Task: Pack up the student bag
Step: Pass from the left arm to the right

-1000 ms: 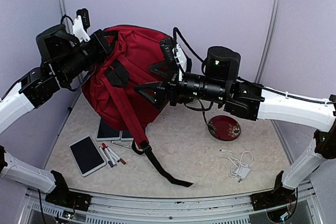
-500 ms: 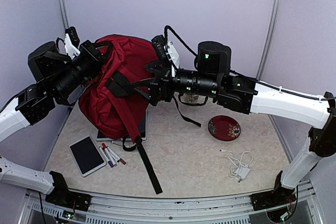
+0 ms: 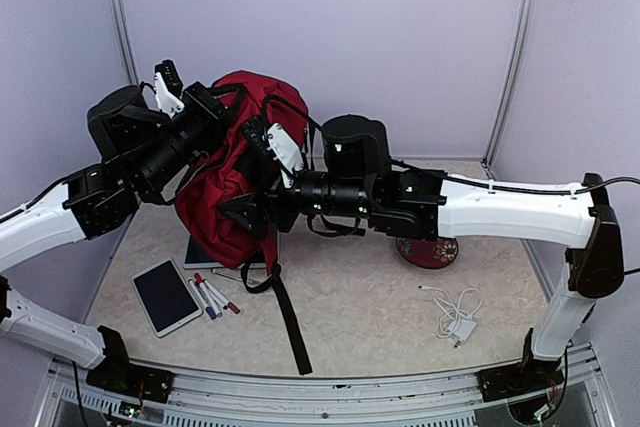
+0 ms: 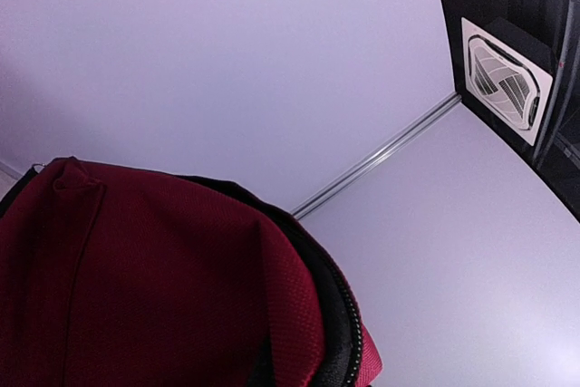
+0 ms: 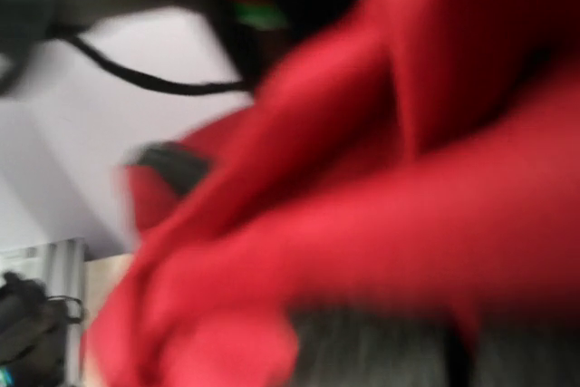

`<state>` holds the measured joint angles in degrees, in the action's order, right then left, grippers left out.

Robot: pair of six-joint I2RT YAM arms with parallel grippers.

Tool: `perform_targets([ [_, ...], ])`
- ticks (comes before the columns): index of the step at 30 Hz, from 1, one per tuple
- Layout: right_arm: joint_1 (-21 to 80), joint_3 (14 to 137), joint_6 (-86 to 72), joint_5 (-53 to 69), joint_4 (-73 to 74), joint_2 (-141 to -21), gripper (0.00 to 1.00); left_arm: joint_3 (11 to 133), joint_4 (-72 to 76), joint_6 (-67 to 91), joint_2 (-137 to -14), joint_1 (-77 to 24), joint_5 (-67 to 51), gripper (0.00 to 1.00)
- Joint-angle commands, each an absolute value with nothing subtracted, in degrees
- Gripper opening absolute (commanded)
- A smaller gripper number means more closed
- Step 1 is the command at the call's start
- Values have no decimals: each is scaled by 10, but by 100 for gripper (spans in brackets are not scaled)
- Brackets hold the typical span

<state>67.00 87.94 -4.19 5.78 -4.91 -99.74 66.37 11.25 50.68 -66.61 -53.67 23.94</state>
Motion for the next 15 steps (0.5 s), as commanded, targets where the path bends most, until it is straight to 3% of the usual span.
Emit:
perform_targets([
  [1, 669, 938, -47, -48, -44, -1026, 83, 685, 210, 513, -675, -558, 207, 0],
  [5, 653, 909, -53, -52, -77, -995, 11, 677, 201, 512, -668, -558, 207, 0],
  [6, 646, 892, -56, -44, -92, -980, 0, 673, 199, 507, -662, -558, 210, 0],
  [10, 607, 851, -51, 63, -98, -922, 0, 666, 176, 478, -644, -558, 204, 0],
  [11, 595, 849, -43, 103, -80, -908, 0, 665, 169, 464, -641, -558, 196, 10],
  [12, 586, 849, -31, 140, -62, -892, 0, 667, 160, 443, -638, -557, 184, 30],
  [14, 574, 856, 6, 190, -9, -860, 0, 677, 125, 390, -630, -556, 160, 79],
  [15, 571, 860, 32, 212, 20, -843, 0, 686, 98, 355, -626, -555, 151, 95],
])
